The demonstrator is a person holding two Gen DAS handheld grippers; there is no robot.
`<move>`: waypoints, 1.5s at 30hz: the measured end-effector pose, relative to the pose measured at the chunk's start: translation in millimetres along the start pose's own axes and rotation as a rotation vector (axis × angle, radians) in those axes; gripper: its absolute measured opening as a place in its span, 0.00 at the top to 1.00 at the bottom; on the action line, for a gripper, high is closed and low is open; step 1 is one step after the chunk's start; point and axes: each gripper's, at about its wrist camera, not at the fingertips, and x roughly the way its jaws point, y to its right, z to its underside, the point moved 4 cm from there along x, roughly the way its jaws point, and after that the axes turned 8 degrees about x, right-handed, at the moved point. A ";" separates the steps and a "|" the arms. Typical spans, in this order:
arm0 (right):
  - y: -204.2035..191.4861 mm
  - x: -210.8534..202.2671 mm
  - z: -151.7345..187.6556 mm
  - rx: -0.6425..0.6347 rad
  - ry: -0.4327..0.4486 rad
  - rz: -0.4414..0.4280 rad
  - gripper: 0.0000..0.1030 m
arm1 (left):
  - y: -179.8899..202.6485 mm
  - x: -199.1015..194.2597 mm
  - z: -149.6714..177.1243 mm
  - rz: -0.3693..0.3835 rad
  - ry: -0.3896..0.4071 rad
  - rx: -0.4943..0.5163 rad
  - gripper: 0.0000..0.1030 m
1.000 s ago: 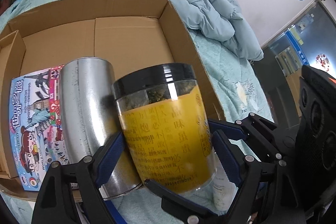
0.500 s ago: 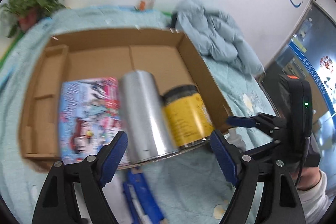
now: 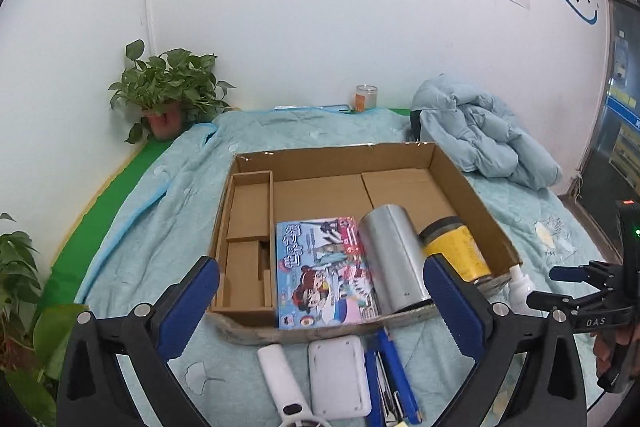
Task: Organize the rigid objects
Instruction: 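Grasp the white spray bottle lying on the quilt with the right tool, then lift the spray bottle upright with the right tool and carry it over the box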
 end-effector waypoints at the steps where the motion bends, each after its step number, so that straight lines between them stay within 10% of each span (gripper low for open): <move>1: 2.0 -1.5 7.3 0.007 -0.003 0.003 0.14 | 0.1 -1.7 4.9 -0.006 -0.003 -0.007 0.00; 6: 34.2 -1.8 40.1 0.113 -0.028 0.038 0.19 | 11.3 -0.1 46.9 0.044 -0.050 -0.080 0.00; 12: 52.7 22.1 74.6 0.179 -0.133 0.069 0.56 | 31.8 -0.1 84.9 0.116 -0.101 -0.116 0.00; 20: 15.6 19.3 104.9 0.128 -0.171 0.075 0.59 | 60.2 7.3 98.0 0.322 -0.181 -0.139 0.01; 28: -37.8 15.3 135.8 0.070 -0.226 -0.097 0.61 | 123.5 47.6 119.4 0.618 -0.372 -0.170 0.02; 35: -38.0 30.3 136.9 0.085 -0.267 -0.143 0.61 | 163.1 79.1 137.3 0.692 -0.506 -0.151 0.22; 45: -50.7 43.3 153.0 0.148 -0.233 -0.165 0.58 | 192.6 89.0 147.8 0.645 -0.569 -0.046 0.24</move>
